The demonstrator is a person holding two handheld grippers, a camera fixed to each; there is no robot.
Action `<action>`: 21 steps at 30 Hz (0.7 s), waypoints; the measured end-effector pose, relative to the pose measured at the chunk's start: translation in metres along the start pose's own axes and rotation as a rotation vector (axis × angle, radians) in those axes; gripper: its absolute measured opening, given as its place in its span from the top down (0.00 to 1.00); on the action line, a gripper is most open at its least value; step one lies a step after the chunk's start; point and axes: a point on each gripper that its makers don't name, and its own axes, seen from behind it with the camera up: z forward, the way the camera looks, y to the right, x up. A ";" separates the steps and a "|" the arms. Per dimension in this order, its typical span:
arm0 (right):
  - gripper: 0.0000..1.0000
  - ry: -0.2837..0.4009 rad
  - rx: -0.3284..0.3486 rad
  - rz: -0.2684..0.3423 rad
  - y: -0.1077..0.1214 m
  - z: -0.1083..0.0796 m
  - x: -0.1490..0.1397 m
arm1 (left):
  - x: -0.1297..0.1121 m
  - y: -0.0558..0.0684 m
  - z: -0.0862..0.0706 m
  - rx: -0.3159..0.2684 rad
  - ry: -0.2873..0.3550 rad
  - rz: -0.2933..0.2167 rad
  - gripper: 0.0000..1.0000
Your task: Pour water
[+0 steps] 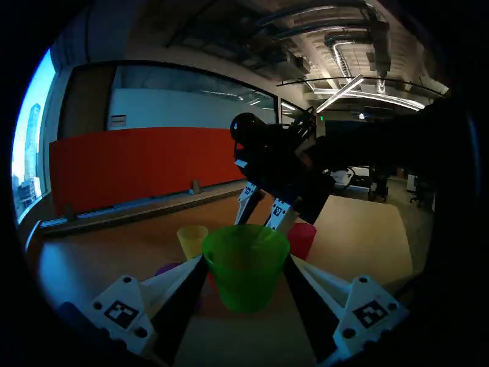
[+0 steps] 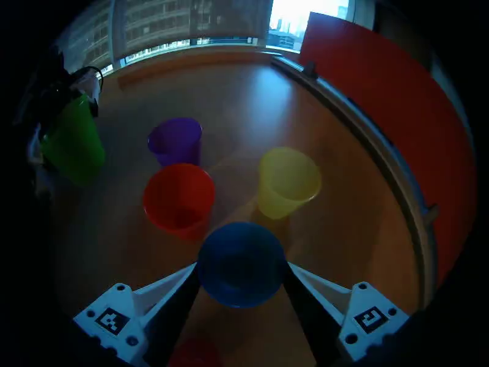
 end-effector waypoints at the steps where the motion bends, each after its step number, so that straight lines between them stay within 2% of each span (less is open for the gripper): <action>1: 0.08 0.001 0.001 -0.001 -0.001 0.000 0.000 | 0.000 0.000 0.000 0.000 0.000 0.000 0.15; 21: 0.08 0.064 0.002 0.015 -0.008 -0.017 0.013 | 0.001 0.004 0.000 0.000 -0.004 0.006 0.15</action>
